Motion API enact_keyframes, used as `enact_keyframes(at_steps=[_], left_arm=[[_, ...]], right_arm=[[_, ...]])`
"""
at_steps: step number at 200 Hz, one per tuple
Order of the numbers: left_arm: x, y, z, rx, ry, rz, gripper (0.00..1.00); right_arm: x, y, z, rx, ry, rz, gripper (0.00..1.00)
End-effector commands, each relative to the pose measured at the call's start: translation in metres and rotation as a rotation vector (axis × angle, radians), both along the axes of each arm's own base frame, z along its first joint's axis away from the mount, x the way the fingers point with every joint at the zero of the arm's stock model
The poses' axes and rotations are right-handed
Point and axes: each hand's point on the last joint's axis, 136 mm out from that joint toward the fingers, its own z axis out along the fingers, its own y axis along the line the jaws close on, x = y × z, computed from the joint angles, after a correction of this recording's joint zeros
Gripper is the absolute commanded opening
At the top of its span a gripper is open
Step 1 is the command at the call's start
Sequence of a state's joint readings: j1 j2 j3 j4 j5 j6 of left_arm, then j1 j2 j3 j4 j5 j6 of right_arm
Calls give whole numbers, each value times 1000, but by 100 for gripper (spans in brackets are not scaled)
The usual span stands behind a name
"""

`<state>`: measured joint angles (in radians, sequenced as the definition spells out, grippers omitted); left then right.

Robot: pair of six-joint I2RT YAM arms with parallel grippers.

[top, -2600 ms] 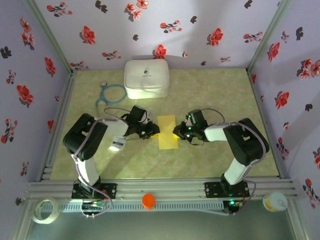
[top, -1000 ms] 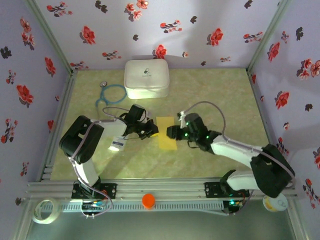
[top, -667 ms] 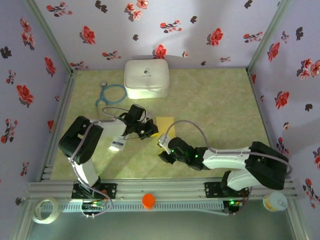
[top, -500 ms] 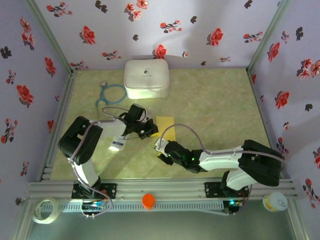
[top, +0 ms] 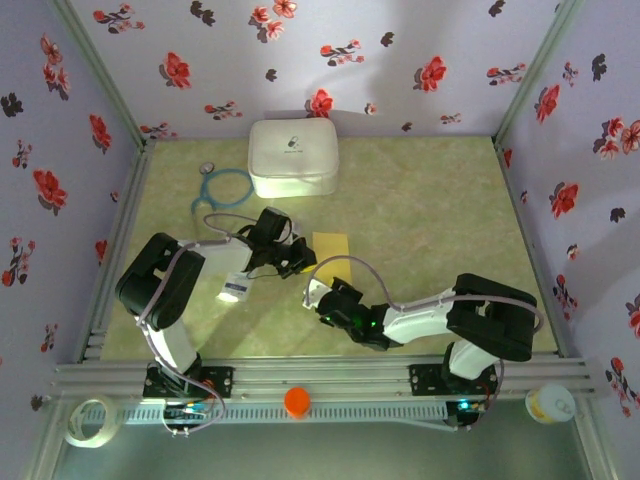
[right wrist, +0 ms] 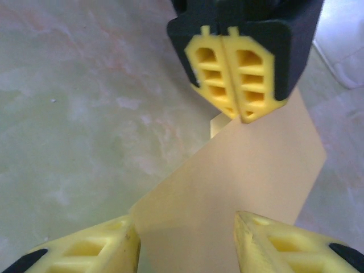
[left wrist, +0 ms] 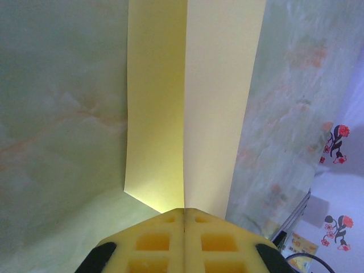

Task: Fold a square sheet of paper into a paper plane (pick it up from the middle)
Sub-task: Third fold the triangle at the center of the table.

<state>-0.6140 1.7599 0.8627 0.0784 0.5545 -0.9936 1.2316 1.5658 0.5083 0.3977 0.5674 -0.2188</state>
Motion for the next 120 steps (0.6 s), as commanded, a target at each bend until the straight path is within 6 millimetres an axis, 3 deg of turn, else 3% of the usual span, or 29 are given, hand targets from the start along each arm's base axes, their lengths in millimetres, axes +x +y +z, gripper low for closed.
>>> enact_keyframes(at_steps=[1,97,120], left_arm=[[1,1,8,-22,6,9,1],[1,1,8,-20,10,10,1],[2,1,9,-21,7,10,1]], right_arm=[[8,4,17,17,-71,-36,42],[1,5,18,75,-21,-25,27],[0,5,16,77,-14,-24,18]])
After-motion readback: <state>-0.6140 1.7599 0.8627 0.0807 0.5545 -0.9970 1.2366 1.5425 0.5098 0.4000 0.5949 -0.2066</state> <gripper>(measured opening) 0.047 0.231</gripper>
